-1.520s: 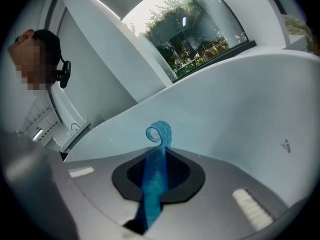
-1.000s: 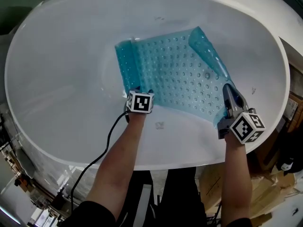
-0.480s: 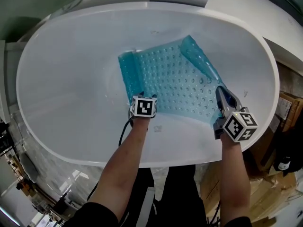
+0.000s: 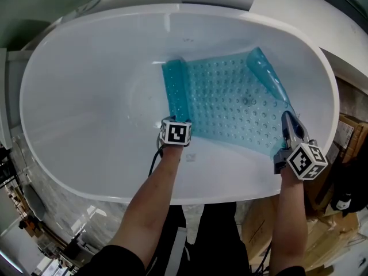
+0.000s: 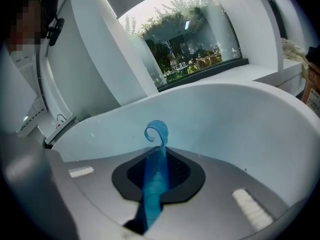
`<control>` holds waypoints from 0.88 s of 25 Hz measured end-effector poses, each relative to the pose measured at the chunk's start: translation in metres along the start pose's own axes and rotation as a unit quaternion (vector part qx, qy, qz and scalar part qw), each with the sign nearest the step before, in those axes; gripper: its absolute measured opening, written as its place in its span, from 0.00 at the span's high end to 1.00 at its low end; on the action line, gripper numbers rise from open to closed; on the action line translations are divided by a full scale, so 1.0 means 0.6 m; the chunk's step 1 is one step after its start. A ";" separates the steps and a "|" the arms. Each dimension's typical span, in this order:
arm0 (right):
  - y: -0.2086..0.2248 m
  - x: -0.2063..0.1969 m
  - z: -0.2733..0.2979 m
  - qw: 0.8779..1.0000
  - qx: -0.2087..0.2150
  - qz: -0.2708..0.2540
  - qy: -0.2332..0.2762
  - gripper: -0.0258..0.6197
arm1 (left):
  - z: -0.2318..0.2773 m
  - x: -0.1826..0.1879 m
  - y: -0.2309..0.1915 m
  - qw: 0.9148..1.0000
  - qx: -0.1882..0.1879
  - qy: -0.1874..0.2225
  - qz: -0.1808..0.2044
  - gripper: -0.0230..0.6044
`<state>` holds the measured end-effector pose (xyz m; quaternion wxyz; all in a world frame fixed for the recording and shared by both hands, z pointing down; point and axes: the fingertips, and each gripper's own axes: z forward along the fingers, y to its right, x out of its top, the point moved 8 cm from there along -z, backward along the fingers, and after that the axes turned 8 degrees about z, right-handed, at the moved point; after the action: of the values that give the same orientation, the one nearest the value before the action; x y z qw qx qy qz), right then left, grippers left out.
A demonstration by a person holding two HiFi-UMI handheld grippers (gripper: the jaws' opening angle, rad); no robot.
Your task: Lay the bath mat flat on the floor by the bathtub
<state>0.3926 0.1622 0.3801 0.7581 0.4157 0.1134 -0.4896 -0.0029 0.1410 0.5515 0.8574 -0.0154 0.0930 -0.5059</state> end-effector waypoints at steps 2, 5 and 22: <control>0.020 -0.001 0.001 1.000 -0.011 0.005 -0.004 0.94 | 0.005 0.002 0.002 1.000 -0.002 -0.002 0.001 0.57; 0.051 -0.015 0.024 0.999 -0.036 -0.004 -0.023 0.94 | 0.018 0.006 0.004 1.000 -0.005 -0.002 0.005 0.57; 0.238 -0.087 0.101 0.966 -0.236 -0.005 -0.105 0.86 | 0.083 -0.009 -0.019 1.000 0.000 -0.013 0.011 0.57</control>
<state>0.4722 0.1759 0.5229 0.8400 0.1704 0.1478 -0.4935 -0.0069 0.1369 0.6025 0.8643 -0.0212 0.0819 -0.4959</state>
